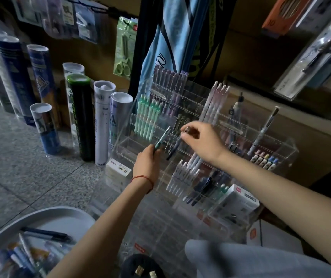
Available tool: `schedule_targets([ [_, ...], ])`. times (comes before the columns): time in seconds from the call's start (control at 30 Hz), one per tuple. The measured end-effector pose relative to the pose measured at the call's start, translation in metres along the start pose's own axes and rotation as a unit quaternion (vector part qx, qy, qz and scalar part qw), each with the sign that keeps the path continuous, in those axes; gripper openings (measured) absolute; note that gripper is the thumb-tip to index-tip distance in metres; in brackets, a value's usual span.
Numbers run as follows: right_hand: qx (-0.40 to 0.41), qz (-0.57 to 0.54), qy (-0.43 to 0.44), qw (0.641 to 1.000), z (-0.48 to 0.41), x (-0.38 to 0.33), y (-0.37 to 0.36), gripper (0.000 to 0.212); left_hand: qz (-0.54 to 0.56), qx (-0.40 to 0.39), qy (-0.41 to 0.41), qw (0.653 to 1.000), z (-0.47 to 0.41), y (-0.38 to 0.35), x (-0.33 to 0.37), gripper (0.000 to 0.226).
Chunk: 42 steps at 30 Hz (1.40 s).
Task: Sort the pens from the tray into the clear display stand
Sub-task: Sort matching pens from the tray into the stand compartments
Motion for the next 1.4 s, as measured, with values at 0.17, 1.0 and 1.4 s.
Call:
schedule_targets([
  [0.17, -0.056, 0.002, -0.058, 0.997, 0.003, 0.022, -0.038, 0.022, -0.033, -0.008, -0.064, 0.997, 0.002, -0.004, -0.011, 0.022],
  [1.0, -0.115, -0.274, -0.098, 0.95, -0.015, -0.014, -0.032, 0.032, -0.02, -0.033, -0.138, 0.99, 0.0, 0.013, -0.012, 0.03],
  [1.4, 0.007, -0.367, -0.138, 0.92, -0.014, -0.027, -0.044, 0.006, -0.001, 0.265, -0.145, 0.953, -0.005, 0.022, -0.006, 0.022],
])
Point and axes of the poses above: each hand's wrist, its own z-axis away from the middle knuckle, its own y-axis out of the back of the hand, x = y × z, the point moved 2 cm from there along -z, towards the middle knuckle, and after that the axes turned 9 degrees about -z, right-handed, at the moved point
